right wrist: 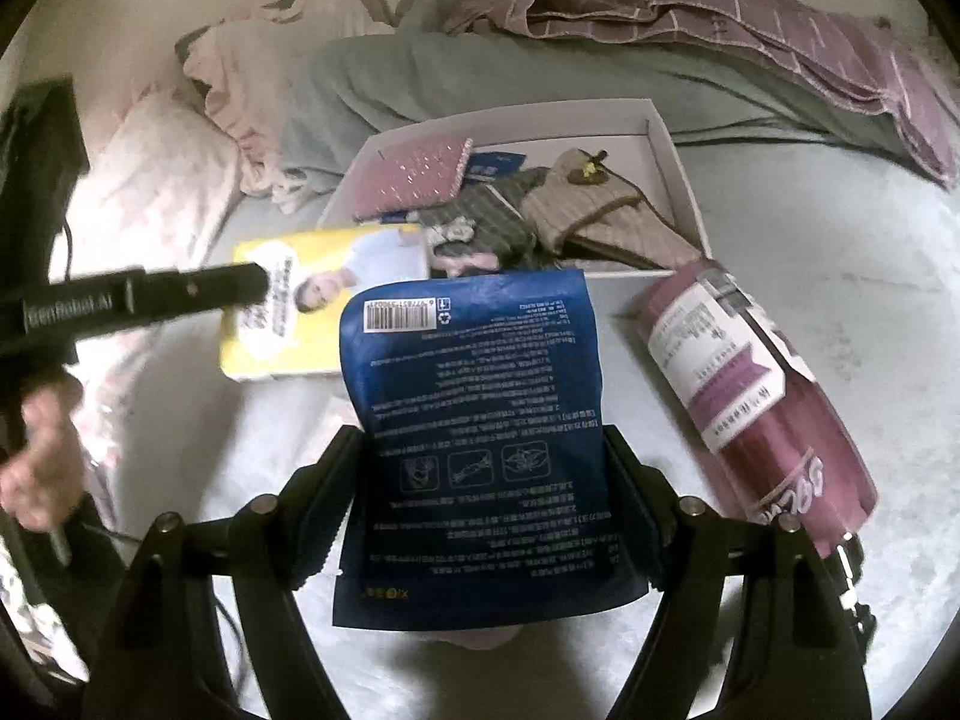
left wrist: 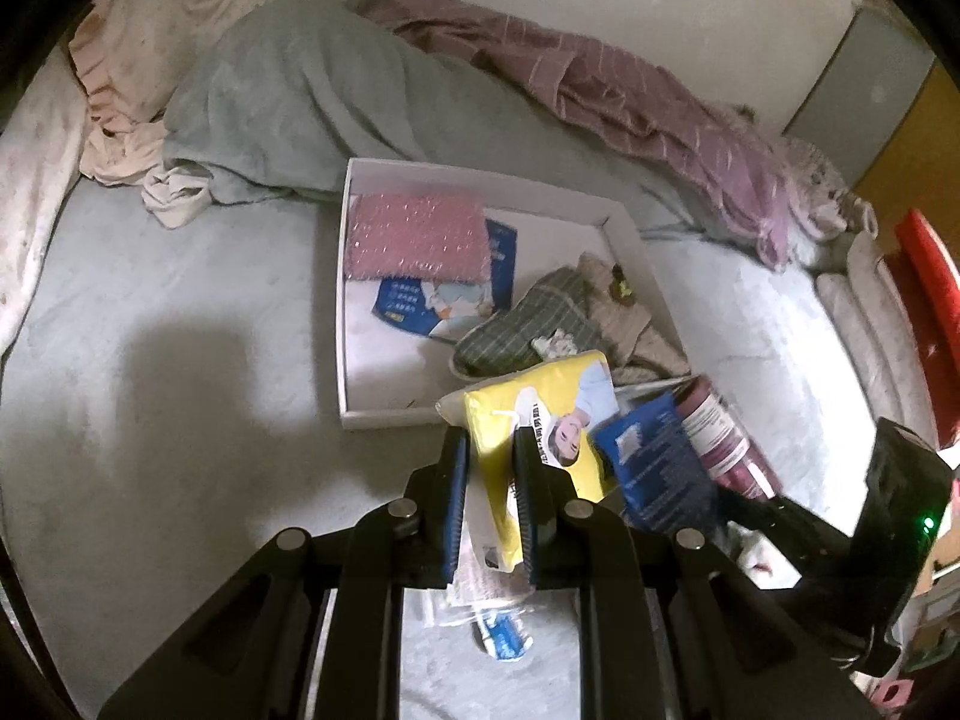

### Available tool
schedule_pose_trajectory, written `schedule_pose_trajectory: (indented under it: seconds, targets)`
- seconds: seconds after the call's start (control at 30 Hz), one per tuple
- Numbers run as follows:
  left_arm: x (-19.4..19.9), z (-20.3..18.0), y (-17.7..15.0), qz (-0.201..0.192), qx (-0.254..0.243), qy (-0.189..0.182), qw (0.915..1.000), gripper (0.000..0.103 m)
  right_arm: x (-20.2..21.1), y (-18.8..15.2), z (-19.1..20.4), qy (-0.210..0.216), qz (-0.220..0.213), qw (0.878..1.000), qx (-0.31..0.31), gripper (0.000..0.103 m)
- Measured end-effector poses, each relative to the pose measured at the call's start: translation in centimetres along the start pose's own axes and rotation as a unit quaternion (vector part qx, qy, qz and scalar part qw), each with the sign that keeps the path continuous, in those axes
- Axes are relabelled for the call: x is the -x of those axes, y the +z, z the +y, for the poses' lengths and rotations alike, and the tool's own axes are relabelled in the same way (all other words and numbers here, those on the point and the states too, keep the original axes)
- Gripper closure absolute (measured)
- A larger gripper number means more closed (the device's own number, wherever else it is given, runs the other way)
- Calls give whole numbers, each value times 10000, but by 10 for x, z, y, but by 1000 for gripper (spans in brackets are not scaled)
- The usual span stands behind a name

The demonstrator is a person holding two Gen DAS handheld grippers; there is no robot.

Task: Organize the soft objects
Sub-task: 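Lift the yellow packet with the left tool while the right tool lifts the dark blue bag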

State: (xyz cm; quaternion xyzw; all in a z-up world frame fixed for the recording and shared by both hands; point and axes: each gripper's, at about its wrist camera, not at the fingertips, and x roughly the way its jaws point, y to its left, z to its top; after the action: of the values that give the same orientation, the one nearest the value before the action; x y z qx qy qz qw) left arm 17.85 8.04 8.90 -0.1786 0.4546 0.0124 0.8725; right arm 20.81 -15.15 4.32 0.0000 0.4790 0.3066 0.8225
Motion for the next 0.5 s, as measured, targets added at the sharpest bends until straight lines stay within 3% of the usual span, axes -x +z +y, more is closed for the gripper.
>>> schedule_pose_trajectory:
  seconds: [0.27, 0.4, 0.5]
  targets:
    - [4, 21, 7, -399, 496, -331, 9974, 89, -8, 28, 13, 154, -75, 9998, -133, 25]
    - [5, 38, 11, -738, 920, -532, 9916, 89, -15, 48, 28, 178, -149, 9997, -30, 25]
    - [-4, 52, 12, -680, 1301, -674, 9869, 89, -23, 57, 34, 33, -177, 9998, 53, 25]
